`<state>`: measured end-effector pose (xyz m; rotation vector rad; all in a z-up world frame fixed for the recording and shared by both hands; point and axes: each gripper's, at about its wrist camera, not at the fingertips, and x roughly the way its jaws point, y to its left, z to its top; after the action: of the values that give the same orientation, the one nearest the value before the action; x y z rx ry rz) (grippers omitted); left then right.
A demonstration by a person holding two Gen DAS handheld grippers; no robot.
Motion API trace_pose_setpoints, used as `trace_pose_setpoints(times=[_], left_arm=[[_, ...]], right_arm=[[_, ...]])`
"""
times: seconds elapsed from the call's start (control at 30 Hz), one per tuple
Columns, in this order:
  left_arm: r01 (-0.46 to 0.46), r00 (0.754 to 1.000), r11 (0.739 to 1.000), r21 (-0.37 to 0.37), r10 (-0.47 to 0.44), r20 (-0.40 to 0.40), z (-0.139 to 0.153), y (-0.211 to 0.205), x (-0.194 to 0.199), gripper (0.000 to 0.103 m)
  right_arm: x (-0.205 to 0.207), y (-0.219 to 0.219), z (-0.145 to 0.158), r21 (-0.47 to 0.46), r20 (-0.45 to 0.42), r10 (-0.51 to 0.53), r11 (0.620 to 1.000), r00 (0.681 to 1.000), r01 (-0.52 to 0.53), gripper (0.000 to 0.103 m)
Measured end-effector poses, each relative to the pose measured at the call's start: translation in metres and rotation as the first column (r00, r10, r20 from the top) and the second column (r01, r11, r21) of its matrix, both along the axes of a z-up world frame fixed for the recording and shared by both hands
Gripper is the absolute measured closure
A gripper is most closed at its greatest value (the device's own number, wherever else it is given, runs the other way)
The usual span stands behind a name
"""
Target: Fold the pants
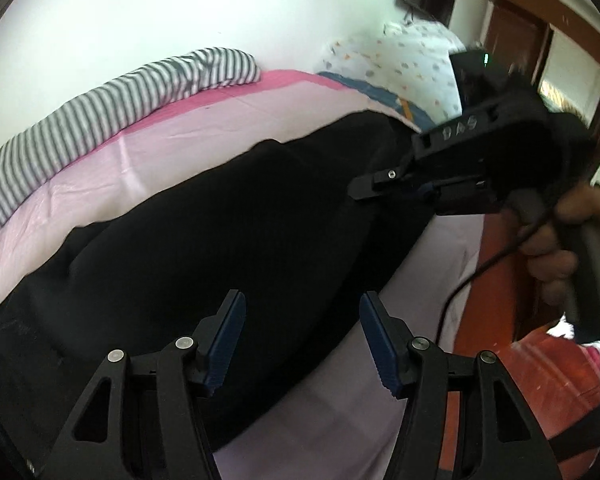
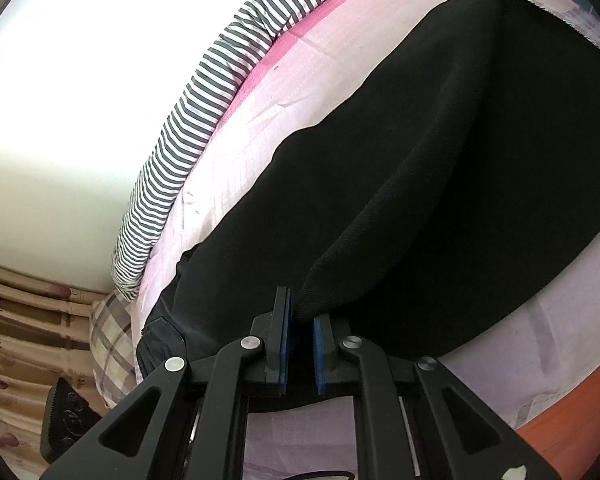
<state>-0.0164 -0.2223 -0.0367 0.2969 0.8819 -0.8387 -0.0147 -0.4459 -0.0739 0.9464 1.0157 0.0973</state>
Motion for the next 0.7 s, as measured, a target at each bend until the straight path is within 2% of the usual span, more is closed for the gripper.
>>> trace_pose_setpoints(times=[0.17,0.27,0.33,0.37,0.4,0.47,0.53,0.6,0.67,0.7], left_arm=[[-0.012,0.999,1.000,0.026,0.013,-0.050,-0.021,-0.027,0.008,0.043],[-0.011,0.999,0.999,0.051,0.012,-0.029,-0.027,-0.040,0.010,0.043],[-0.001,1.000,0.999,0.049,0.002,-0.030,-0.028,-0.044,0.012,0.058],[-0.002,1.000,0.999,0.048,0.004,-0.029,-0.027,-0.044,0.014,0.079],[-0.013,0.999,0.999,0.050,0.014,-0.037,-0.028,-0.045,0.019,0.089],[-0.038,0.997,0.999,0.032,0.040,-0.070,-0.028,-0.043,0.028,0.095],[-0.072,0.993,0.997,0.004,0.072,-0.095,-0.023,-0.038,0.036,0.096],[-0.076,0.993,0.997,-0.012,0.075,-0.086,-0.016,-0.035,0.038,0.096],[-0.073,0.995,0.997,-0.023,0.071,-0.074,-0.009,-0.034,0.040,0.096],[-0.074,0.995,0.997,-0.025,0.072,-0.076,-0.007,-0.033,0.040,0.096]], right_arm=[[-0.001,-0.006,-0.001,0.079,0.023,-0.025,0.997,0.999,0.023,0.093],[-0.003,-0.008,-0.003,0.103,0.031,-0.030,0.994,0.999,0.026,0.093],[-0.005,-0.009,-0.005,0.111,0.040,-0.031,0.994,0.999,0.026,0.093],[-0.005,-0.009,-0.006,0.112,0.045,-0.029,0.993,0.999,0.024,0.091],[-0.006,-0.009,-0.007,0.109,0.048,-0.028,0.994,0.998,0.023,0.091],[-0.007,-0.012,-0.013,0.108,0.045,-0.041,0.993,0.998,0.036,0.090],[-0.008,-0.017,-0.022,0.147,0.050,-0.060,0.988,0.997,0.052,0.086],[-0.010,-0.024,-0.029,0.160,0.049,-0.112,0.982,0.993,0.102,0.070],[-0.011,-0.033,-0.034,0.203,0.074,-0.163,0.969,0.984,0.145,0.067],[-0.012,-0.039,-0.037,0.256,0.093,-0.195,0.952,0.976,0.166,0.067]])
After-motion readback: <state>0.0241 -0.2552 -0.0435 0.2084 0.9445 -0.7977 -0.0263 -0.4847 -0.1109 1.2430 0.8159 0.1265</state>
